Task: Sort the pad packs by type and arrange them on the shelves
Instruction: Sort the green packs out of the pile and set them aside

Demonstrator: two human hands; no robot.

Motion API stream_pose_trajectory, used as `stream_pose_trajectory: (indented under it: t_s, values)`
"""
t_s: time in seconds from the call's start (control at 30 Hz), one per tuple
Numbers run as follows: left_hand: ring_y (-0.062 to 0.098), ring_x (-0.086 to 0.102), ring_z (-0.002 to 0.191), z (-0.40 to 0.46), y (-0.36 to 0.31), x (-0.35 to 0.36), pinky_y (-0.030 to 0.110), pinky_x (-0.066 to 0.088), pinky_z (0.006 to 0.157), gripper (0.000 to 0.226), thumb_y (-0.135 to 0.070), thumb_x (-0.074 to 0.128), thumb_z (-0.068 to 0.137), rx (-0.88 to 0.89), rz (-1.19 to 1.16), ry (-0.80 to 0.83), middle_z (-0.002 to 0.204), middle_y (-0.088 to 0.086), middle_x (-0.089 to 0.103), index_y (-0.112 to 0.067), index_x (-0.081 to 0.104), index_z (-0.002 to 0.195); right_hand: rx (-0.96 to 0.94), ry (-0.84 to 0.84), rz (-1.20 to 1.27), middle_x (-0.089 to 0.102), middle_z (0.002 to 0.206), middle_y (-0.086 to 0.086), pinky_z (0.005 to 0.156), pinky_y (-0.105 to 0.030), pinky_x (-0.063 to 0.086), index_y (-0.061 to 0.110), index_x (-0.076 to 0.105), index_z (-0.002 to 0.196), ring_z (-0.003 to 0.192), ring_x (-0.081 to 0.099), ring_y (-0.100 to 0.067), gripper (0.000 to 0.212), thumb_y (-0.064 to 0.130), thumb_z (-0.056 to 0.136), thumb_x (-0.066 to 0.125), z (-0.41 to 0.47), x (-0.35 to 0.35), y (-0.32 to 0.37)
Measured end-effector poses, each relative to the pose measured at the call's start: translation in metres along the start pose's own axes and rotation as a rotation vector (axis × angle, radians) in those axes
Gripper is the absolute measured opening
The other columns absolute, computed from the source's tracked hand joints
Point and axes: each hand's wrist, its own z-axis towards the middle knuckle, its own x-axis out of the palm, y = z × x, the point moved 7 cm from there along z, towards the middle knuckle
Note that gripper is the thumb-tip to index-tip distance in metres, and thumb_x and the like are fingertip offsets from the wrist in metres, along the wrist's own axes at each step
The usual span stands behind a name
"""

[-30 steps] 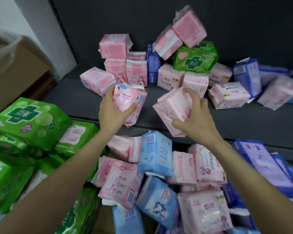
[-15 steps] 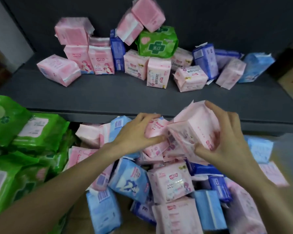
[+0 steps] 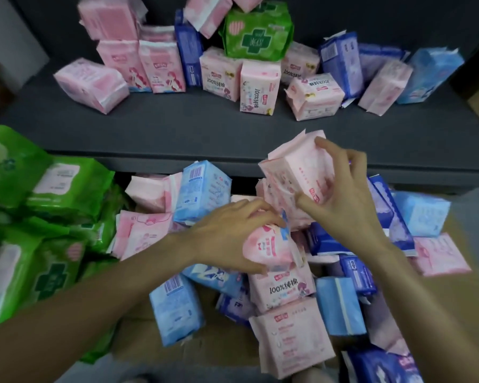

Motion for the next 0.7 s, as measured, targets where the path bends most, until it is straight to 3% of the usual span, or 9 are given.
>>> stream_pose_trajectory:
  t_s: [0.1, 0.17, 0.23, 0.3, 0.37, 0.4, 0.5, 0.7]
  values:
    - [0.009, 0.042, 0.125, -0.006, -0.003, 0.003, 0.027, 0.031, 0.102, 0.077, -0.067, 0.066, 0.07, 0.009, -0.014, -0.048, 0.139, -0.014, 0.043, -0.035, 0.04, 0.135, -0.035, -0.056, -0.064, 0.032, 0.124, -0.001, 0.077, -0.027, 0.039, 0.024, 0.037, 0.139, 0.108, 0.042, -0.019, 0.076, 0.025, 0.072, 0.073, 0.008, -0.008, -0.002]
    - [0.011, 0.043, 0.124, -0.007, 0.0, -0.005, 0.026, 0.026, 0.101, 0.077, -0.073, 0.06, 0.068, 0.01, 0.047, -0.17, 0.137, -0.012, 0.048, -0.033, 0.044, 0.132, -0.02, 0.043, -0.28, 0.038, 0.127, -0.007, 0.076, -0.034, 0.043, 0.02, 0.042, 0.135, 0.108, 0.046, -0.026, 0.07, 0.04, 0.074, 0.069, 0.009, 0.003, -0.01]
    - [0.014, 0.038, 0.124, -0.004, 0.006, -0.006, 0.027, 0.024, 0.101, 0.08, -0.078, 0.057, 0.066, -0.049, 0.108, -0.191, 0.136, -0.008, 0.044, -0.035, 0.044, 0.132, 0.015, 0.185, -0.538, 0.048, 0.119, -0.013, 0.078, -0.041, 0.044, 0.012, 0.052, 0.125, 0.102, 0.049, -0.033, 0.07, 0.061, 0.075, 0.055, 0.003, 0.02, -0.021]
    - [0.018, 0.039, 0.117, 0.001, 0.001, 0.002, 0.032, 0.029, 0.1, 0.081, -0.08, 0.055, 0.066, -0.063, 0.14, -0.181, 0.129, -0.002, 0.044, -0.031, 0.045, 0.13, -0.034, 0.152, -0.599, 0.057, 0.102, -0.016, 0.077, -0.044, 0.047, 0.003, 0.063, 0.103, 0.093, 0.049, -0.035, 0.073, 0.069, 0.077, 0.043, 0.002, 0.024, -0.021]
    - [0.021, 0.045, 0.11, 0.007, -0.011, 0.009, 0.038, 0.039, 0.097, 0.078, -0.081, 0.046, 0.071, -0.038, 0.138, -0.209, 0.122, 0.002, 0.048, -0.025, 0.048, 0.124, -0.091, 0.007, -0.559, 0.062, 0.093, -0.013, 0.077, -0.043, 0.048, 0.004, 0.069, 0.083, 0.088, 0.051, -0.035, 0.068, 0.066, 0.082, 0.041, 0.009, 0.013, -0.016]
    - [0.021, 0.045, 0.108, 0.01, -0.013, 0.01, 0.04, 0.041, 0.095, 0.075, -0.08, 0.04, 0.075, -0.033, 0.107, -0.214, 0.121, 0.002, 0.048, -0.023, 0.05, 0.123, -0.083, 0.011, -0.536, 0.063, 0.095, -0.011, 0.078, -0.042, 0.047, 0.005, 0.069, 0.08, 0.089, 0.053, -0.035, 0.063, 0.063, 0.084, 0.044, 0.013, 0.01, -0.017]
    - [0.018, 0.044, 0.103, 0.015, -0.01, 0.008, 0.039, 0.041, 0.093, 0.06, -0.067, 0.028, 0.09, -0.002, 0.019, -0.206, 0.119, -0.001, 0.049, -0.023, 0.053, 0.123, -0.009, 0.109, -0.424, 0.061, 0.099, -0.005, 0.081, -0.038, 0.044, 0.008, 0.064, 0.09, 0.094, 0.054, -0.03, 0.043, 0.051, 0.084, 0.059, 0.014, 0.014, -0.027]
    - [0.014, 0.055, 0.096, 0.016, 0.02, -0.049, 0.031, 0.044, 0.087, 0.042, -0.053, 0.041, 0.091, -0.012, -0.061, -0.392, 0.105, -0.009, 0.063, -0.023, 0.063, 0.11, -0.082, 0.049, -0.216, 0.067, 0.102, 0.0, 0.079, -0.029, 0.041, 0.016, 0.068, 0.099, 0.096, 0.059, -0.022, 0.019, 0.03, 0.089, 0.061, 0.029, -0.003, -0.017]
